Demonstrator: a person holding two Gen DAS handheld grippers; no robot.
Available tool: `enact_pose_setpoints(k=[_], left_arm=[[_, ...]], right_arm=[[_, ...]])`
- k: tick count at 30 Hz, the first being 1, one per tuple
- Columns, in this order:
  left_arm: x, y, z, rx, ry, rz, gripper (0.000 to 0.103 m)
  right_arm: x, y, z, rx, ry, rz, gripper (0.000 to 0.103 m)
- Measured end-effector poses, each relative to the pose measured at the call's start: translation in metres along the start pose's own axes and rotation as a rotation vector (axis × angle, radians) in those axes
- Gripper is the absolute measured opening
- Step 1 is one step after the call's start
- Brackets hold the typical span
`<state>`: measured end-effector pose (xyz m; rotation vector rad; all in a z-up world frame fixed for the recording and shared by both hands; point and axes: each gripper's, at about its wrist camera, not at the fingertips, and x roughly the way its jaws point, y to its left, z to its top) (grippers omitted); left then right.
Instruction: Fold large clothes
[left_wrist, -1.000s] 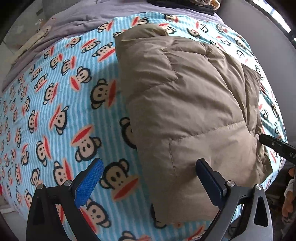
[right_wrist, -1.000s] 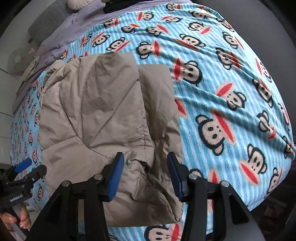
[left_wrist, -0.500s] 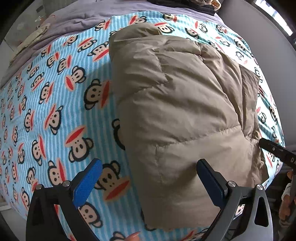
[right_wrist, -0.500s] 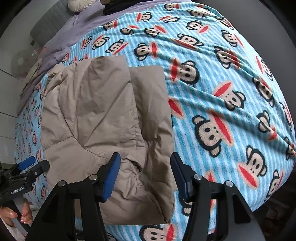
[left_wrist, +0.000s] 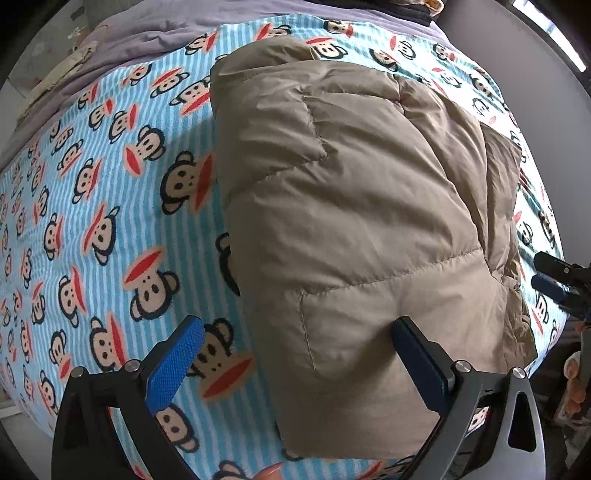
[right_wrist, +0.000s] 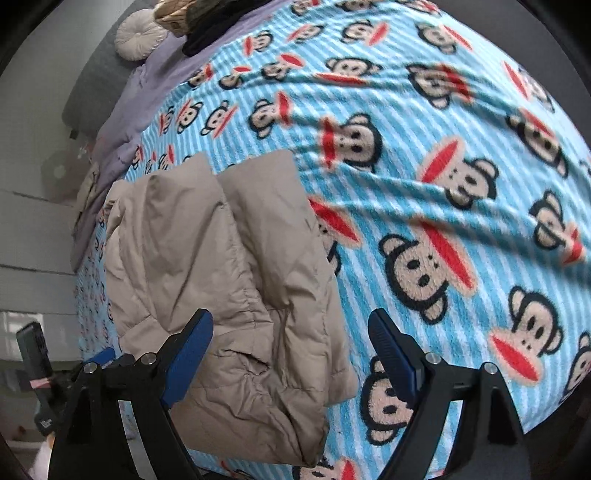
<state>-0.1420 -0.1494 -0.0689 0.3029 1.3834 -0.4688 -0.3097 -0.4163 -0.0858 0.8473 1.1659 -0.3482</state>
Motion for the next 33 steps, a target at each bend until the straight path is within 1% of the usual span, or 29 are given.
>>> enact_pose_setpoints(k=[2,5,7,9,10,12,13,17,18,19,21,23,26,28,29,33], left_arm=[[0.001,0.001,0.0,-0.002,0.004,-0.005,0.102],[0.003,0.006,0.002,-0.014,0.007,-0.011,0.102],[0.003,0.013,0.003,-0.026,0.003,-0.031,0.102],[0.002,0.022,0.005,-0.05,-0.002,-0.071,0.102],[0.003,0.031,0.008,-0.071,0.0,-0.139,0.102],[0.004,0.045,0.012,-0.115,0.004,-0.242,0.102],[0.007,0.053,0.015,-0.139,0.01,-0.309,0.102],[0.031,0.075,0.026,-0.205,0.043,-0.553,0.102],[0.039,0.079,0.028,-0.221,0.053,-0.625,0.102],[0.044,0.08,0.03,-0.233,0.058,-0.662,0.102],[0.055,0.083,0.035,-0.229,0.05,-0.694,0.102],[0.063,0.087,0.038,-0.217,0.048,-0.695,0.102],[0.08,0.092,0.043,-0.212,0.066,-0.705,0.102],[0.092,0.092,0.045,-0.206,0.088,-0.742,0.102],[0.098,0.09,0.047,-0.205,0.097,-0.769,0.102],[0.119,0.079,0.053,-0.231,0.115,-0.845,0.103]], right_arm=[[0.005,-0.006,0.0,0.027,0.019,0.024,0.088],[0.012,-0.01,-0.001,0.038,0.051,0.032,0.088],[0.016,-0.011,-0.001,0.039,0.074,0.029,0.088],[0.017,-0.014,0.0,0.038,0.078,0.033,0.088],[0.017,-0.016,0.001,0.037,0.078,0.039,0.088],[0.017,-0.02,0.007,0.033,0.081,0.059,0.088],[0.018,-0.022,0.009,0.032,0.085,0.072,0.088],[0.028,-0.03,0.025,0.016,0.122,0.157,0.088],[0.032,-0.03,0.029,0.003,0.134,0.18,0.088],[0.037,-0.029,0.033,-0.013,0.153,0.204,0.088],[0.048,-0.027,0.041,-0.039,0.188,0.254,0.088],[0.062,-0.022,0.048,-0.074,0.237,0.306,0.088],[0.082,-0.014,0.055,-0.141,0.289,0.305,0.088],[0.098,-0.011,0.062,-0.168,0.322,0.291,0.088],[0.105,-0.009,0.065,-0.172,0.333,0.298,0.088],[0.131,-0.007,0.076,-0.149,0.364,0.388,0.088]])
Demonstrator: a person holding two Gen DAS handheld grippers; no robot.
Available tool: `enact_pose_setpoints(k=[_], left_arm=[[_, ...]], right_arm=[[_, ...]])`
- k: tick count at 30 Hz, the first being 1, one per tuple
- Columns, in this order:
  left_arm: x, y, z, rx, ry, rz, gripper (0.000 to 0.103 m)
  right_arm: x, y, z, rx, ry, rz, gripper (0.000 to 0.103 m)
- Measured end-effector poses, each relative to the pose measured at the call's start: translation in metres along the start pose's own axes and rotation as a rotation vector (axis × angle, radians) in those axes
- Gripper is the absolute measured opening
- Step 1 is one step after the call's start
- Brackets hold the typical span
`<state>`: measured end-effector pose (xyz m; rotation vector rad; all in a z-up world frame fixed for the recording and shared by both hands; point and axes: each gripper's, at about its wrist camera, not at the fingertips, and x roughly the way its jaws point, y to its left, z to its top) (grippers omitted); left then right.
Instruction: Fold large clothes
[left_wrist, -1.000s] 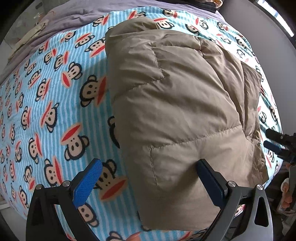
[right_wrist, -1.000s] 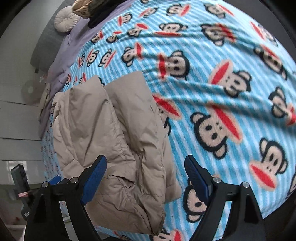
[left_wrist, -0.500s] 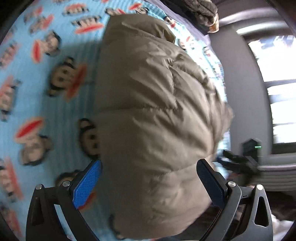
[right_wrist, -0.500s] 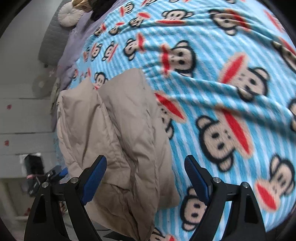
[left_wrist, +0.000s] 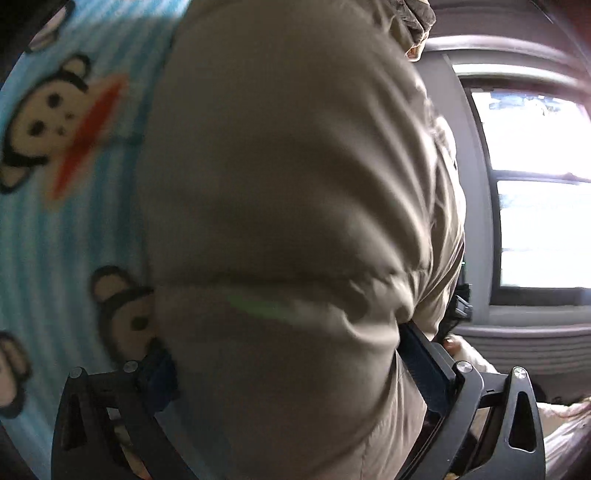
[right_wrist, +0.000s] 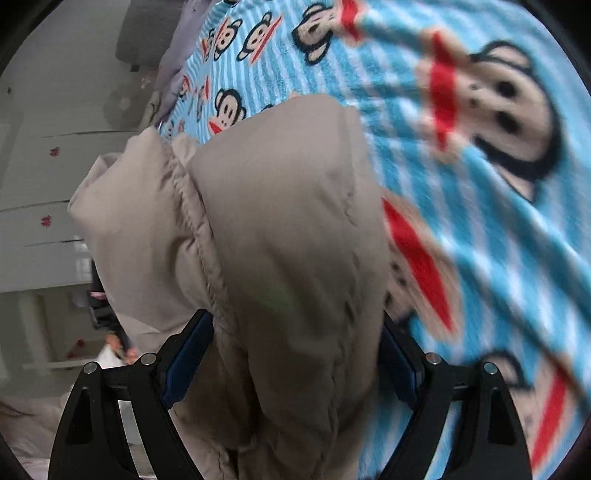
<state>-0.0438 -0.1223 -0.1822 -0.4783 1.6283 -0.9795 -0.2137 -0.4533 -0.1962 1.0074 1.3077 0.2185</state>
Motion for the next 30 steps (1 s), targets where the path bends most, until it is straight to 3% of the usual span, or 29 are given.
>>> enact_pose_setpoints(k=[4,9,14,21,26,30], left_arm=[[0.015,0.001,0.005,-0.045,0.009,-0.045,0.103],[0.006,-0.021,0.003,0.01,-0.013,-0.037,0.096],[-0.021,-0.039,0.005,0.058,-0.052,-0.071,0.093],[-0.095,-0.036,0.023,0.115,-0.111,-0.075,0.093],[-0.164,-0.002,0.039,0.132,-0.134,-0.019,0.093],[-0.207,0.042,0.049,0.11,-0.151,0.056,0.093]], right_arm=[[0.014,-0.006,0.012,0.059,-0.019,0.106,0.089],[0.029,0.0,0.016,0.13,-0.014,0.192,0.085],[0.028,0.04,0.013,0.07,-0.013,0.223,0.077],[0.046,0.121,0.018,-0.019,-0.07,0.248,0.077],[0.104,0.184,0.025,-0.057,-0.096,0.266,0.077],[0.176,0.224,0.031,-0.05,-0.085,0.278,0.077]])
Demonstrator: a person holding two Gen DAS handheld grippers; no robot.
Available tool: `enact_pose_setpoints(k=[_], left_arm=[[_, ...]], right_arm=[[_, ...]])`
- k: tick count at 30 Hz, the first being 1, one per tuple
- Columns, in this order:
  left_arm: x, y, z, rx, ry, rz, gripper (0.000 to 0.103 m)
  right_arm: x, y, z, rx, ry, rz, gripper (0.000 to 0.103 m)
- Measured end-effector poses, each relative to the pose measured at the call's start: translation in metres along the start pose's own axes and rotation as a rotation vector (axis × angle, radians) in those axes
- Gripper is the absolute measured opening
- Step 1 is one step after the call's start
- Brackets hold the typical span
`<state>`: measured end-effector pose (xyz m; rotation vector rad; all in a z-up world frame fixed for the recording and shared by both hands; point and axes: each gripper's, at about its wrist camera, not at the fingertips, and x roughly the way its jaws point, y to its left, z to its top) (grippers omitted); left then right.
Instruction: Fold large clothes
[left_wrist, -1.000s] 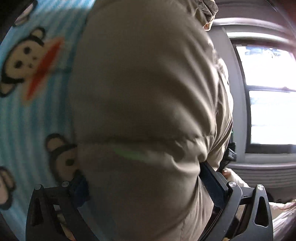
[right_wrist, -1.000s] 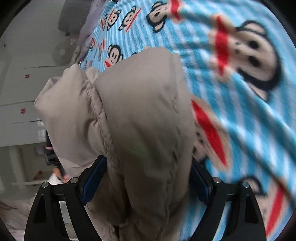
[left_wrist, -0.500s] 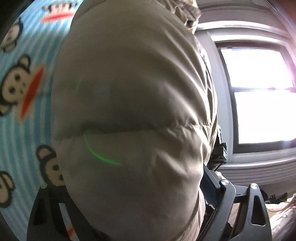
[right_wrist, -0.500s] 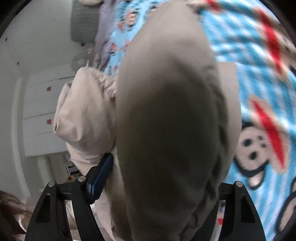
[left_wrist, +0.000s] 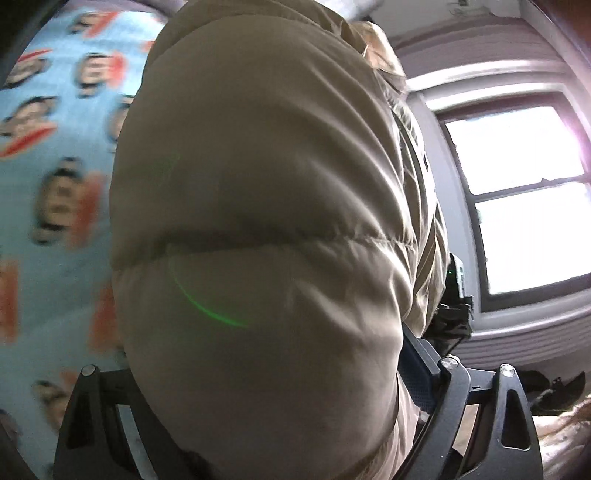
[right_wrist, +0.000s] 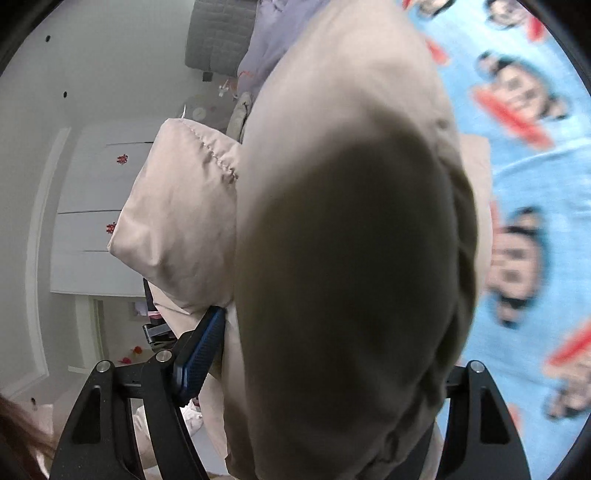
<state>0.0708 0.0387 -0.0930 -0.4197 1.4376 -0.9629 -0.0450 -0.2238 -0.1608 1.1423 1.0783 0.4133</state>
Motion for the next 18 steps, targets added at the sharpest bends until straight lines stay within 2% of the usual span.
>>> enact_pose_setpoints(k=[3,5,6,8,10,13,14,15,16,18], left_arm=[[-0.004,0.047,0.001,-0.062,0.012,0.078,0.093],[0.0,0.08,-0.008,-0.133,0.022,0.119,0.098],[0.0,0.091,-0.013,-0.167,0.009,0.126,0.098],[-0.002,0.086,-0.025,-0.168,-0.033,0.133,0.098],[-0.016,0.075,-0.038,-0.142,-0.066,0.187,0.098],[-0.042,0.047,-0.042,-0.082,-0.161,0.302,0.098],[-0.068,0.049,-0.033,-0.066,-0.197,0.318,0.098],[-0.081,0.045,-0.03,-0.046,-0.239,0.336,0.098],[-0.091,0.038,-0.031,-0.029,-0.276,0.351,0.098],[-0.108,0.036,-0.023,-0.009,-0.321,0.368,0.098]], right_arm=[[0.047,-0.008,0.004,0.03,0.026,-0.031,0.077],[0.073,-0.019,0.0,0.07,0.054,-0.085,0.077],[0.084,-0.024,-0.001,0.091,0.058,-0.129,0.077],[0.091,-0.026,-0.004,0.121,0.049,-0.19,0.077],[0.08,-0.016,-0.005,0.093,0.039,-0.25,0.077],[0.051,0.016,-0.016,0.003,-0.023,-0.436,0.077],[0.04,0.027,-0.019,-0.028,-0.067,-0.483,0.077],[0.022,0.044,-0.025,-0.073,-0.133,-0.505,0.075],[0.003,0.056,-0.024,-0.101,-0.165,-0.487,0.069],[-0.008,0.07,-0.028,-0.148,-0.182,-0.417,0.066]])
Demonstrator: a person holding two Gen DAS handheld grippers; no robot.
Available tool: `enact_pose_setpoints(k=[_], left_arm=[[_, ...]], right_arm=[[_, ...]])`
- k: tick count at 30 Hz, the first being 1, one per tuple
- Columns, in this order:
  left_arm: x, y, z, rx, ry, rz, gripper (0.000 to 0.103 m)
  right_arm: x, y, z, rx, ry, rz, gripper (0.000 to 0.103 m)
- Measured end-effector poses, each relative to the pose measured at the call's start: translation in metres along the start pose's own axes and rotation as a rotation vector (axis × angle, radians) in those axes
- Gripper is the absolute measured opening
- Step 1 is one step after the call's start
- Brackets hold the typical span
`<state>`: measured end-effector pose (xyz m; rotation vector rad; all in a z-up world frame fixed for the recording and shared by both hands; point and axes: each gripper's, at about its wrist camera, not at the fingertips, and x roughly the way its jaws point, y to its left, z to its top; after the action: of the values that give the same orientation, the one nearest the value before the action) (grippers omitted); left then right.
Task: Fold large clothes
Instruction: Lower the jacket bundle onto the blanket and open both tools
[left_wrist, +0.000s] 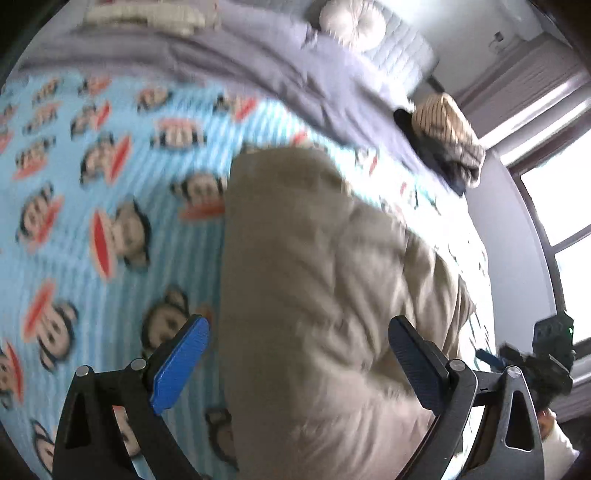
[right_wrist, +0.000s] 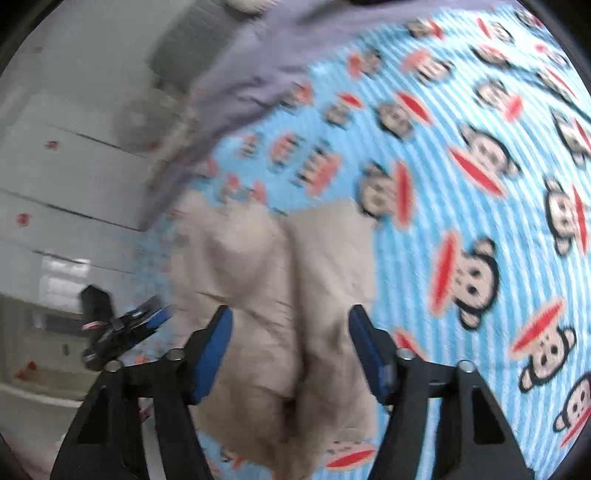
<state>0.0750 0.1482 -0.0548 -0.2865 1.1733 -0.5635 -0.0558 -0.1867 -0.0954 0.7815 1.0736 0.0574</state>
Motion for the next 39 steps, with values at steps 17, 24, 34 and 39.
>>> enact_pose_setpoints(k=[17,24,34,39], left_arm=[[0.121,-0.055,0.04,0.223,0.007,0.348,0.098],[0.132,-0.061,0.029,0.275,0.012,0.399,0.099],[0.134,-0.058,0.027,0.267,0.017,0.402,0.099],[0.13,-0.06,0.025,0.276,0.019,0.407,0.099]], right_arm=[[0.083,0.003,-0.018,-0.085,0.191,-0.216,0.004],[0.042,-0.018,-0.034,0.012,0.14,-0.299,0.004],[0.045,0.027,-0.106,-0.189,0.202,-0.325,0.0],[0.067,0.001,-0.12,-0.118,0.213,-0.34,0.0]])
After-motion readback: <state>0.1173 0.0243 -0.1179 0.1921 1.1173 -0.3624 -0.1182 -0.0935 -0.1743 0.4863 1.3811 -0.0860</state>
